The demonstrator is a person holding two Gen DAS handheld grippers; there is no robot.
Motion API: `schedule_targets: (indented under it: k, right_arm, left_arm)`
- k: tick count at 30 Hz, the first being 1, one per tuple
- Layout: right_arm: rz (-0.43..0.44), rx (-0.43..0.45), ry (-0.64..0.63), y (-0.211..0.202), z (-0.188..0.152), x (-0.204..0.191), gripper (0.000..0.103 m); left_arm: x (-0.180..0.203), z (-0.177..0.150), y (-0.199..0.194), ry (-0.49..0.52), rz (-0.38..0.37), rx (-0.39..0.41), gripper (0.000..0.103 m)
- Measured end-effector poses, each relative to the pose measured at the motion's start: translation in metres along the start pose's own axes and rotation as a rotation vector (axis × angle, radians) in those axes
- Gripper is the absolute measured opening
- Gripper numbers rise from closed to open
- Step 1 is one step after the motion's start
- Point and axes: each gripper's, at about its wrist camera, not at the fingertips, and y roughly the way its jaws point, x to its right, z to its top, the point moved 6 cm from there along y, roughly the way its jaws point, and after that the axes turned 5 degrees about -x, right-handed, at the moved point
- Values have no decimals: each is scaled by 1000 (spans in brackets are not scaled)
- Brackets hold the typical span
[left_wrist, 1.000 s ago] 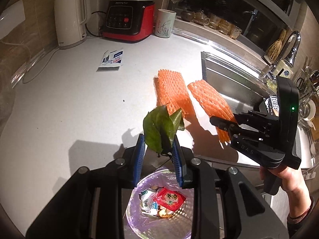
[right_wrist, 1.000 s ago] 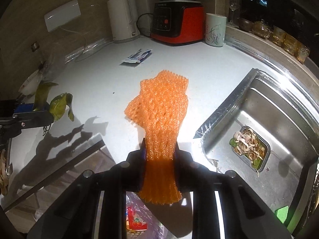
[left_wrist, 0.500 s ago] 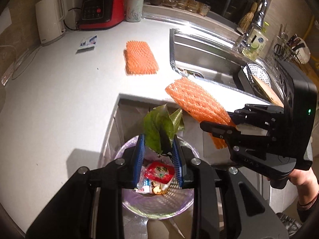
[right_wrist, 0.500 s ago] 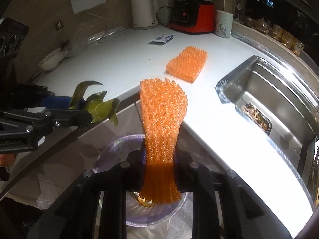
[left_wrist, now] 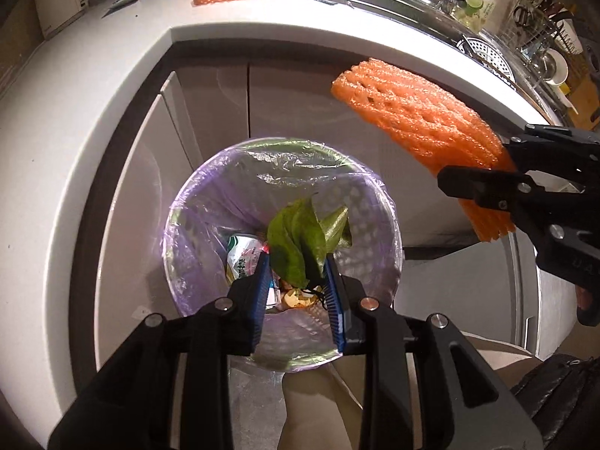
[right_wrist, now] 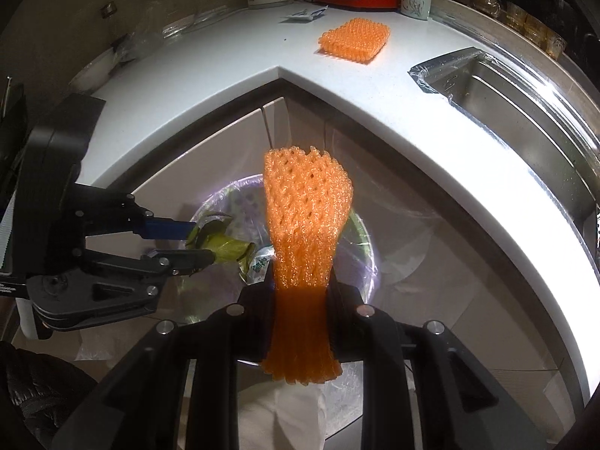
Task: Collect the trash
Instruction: 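Carry the leaves and foam net over the bin and open both tools to drop them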
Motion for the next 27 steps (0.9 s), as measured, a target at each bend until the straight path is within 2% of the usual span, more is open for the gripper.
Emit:
schedule_targets:
  k: [2, 3, 6, 14, 18, 22, 23, 24, 25, 27]
  right_arm:
    - [-1, -5, 2, 1, -2, -1, 23]
    - [-2, -9, 1, 1, -2, -1, 23]
    - [-1, -12, 1, 1, -2, -2, 23]
    - [7, -23, -12, 14, -1, -2, 23]
    - [18, -64, -27, 44, -3, -2, 23]
    - [23, -122, -58, 81, -9, -7, 26]
    - [31, -133, -61, 89, -9, -9, 32]
    - [38, -150, -58, 95, -10, -9, 50]
    - [36, -155, -54, 99, -10, -9, 63]
    - [29, -142, -52, 99, -8, -9, 70]
  left_arm:
    - [1, -1, 5, 4, 4, -11, 39]
    - [0, 0, 6, 5, 6, -13, 48]
    - [-1, 0, 4, 11, 13, -5, 56]
    - [-4, 6, -12, 13, 22, 19, 59]
    - [-5, 8, -25, 22, 38, 44, 66]
    - [-8, 10, -32, 16, 49, 55, 67]
    - [-9, 10, -33, 15, 52, 56, 68]
    - [-10, 10, -34, 14, 60, 57, 68]
    - [-10, 11, -35, 12, 66, 57, 69]
    - [-13, 12, -38, 7, 75, 58, 71]
